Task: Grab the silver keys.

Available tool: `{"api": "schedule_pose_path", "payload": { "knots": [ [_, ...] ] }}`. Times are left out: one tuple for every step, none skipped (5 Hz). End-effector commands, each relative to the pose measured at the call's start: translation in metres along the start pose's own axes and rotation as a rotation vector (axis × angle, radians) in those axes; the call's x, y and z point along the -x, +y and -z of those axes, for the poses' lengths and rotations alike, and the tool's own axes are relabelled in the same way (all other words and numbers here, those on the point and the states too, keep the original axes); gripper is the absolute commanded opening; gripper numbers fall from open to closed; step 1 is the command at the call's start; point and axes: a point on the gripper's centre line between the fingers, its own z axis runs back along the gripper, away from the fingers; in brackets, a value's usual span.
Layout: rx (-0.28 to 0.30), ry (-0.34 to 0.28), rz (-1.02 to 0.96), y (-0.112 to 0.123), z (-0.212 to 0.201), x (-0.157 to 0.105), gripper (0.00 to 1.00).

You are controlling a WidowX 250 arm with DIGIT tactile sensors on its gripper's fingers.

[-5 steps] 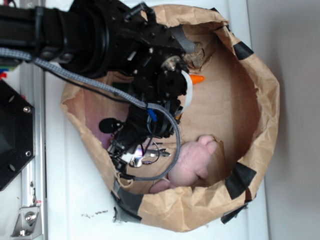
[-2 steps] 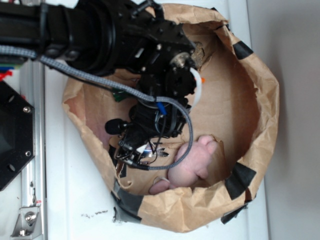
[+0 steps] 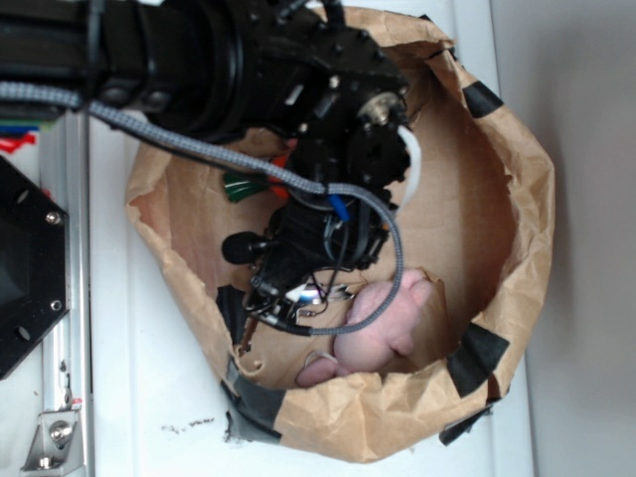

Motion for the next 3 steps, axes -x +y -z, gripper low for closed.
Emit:
{"api": "schedule_pose_path", "payload": {
  "knots": [
    [-0.181, -0.225, 0.017, -0.027, -0.071, -0.016, 0.00],
    [-0.408, -0.418, -0.012, -0.050, -0.115, -0.017, 0.00],
    [-0.506, -0.473, -0.056, -0.064, -0.143, -0.016, 0.00]
  ]
}}
